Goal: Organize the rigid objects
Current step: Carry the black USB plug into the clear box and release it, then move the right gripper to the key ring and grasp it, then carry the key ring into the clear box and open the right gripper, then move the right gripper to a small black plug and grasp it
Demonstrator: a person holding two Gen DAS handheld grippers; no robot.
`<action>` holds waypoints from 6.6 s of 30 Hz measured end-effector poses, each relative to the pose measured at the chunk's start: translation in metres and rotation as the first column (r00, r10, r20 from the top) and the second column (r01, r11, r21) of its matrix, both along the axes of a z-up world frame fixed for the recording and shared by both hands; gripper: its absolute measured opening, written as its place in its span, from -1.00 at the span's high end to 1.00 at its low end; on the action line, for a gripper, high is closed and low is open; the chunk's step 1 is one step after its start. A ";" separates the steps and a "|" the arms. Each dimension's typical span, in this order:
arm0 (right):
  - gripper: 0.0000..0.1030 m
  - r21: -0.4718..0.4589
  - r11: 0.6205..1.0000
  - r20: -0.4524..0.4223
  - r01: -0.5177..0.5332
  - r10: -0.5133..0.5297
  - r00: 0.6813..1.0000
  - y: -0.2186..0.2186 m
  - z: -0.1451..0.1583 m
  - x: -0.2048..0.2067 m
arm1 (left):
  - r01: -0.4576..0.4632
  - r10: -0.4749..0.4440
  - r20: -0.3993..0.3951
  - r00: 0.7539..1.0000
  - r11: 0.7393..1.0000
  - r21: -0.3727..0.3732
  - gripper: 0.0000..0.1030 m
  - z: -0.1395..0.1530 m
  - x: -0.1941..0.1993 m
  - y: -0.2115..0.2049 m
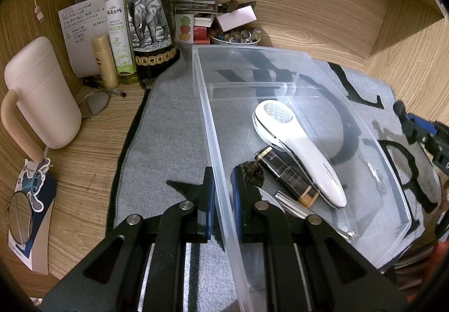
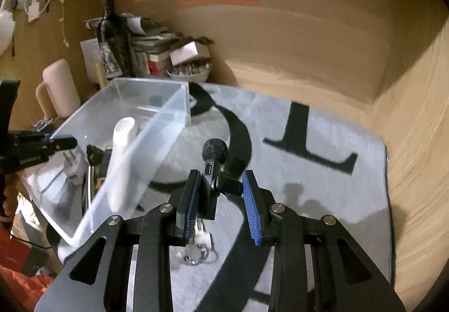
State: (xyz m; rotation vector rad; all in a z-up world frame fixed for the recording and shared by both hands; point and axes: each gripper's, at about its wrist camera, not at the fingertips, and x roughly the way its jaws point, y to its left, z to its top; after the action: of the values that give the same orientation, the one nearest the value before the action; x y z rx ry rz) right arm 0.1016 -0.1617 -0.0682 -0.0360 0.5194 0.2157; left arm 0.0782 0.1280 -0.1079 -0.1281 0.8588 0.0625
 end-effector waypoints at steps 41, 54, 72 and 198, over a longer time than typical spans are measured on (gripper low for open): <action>0.45 -0.143 0.920 -0.102 -0.365 0.354 0.930 0.138 0.003 0.045 | -0.003 0.003 -0.005 1.000 1.000 0.004 0.78 -0.001 0.000 -0.001; -0.07 -0.131 0.937 -0.013 -0.325 0.327 0.945 0.119 0.020 0.031 | -0.005 0.005 -0.009 1.000 1.000 0.008 0.78 0.000 0.001 -0.002; -0.08 -0.101 0.989 0.048 -0.108 0.113 0.992 0.041 0.028 0.006 | -0.004 0.004 -0.008 1.000 1.000 0.010 0.78 -0.001 0.001 -0.001; 0.17 -0.048 0.988 0.024 -0.147 0.148 0.989 0.052 0.038 0.059 | -0.005 0.005 -0.003 1.000 1.000 0.002 0.78 -0.001 0.000 0.000</action>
State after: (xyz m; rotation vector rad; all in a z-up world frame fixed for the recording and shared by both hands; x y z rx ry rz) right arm 0.1602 -0.1094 -0.0302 -0.1224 0.4942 0.3473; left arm 0.0786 0.1285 -0.1087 -0.1285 0.8611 0.0684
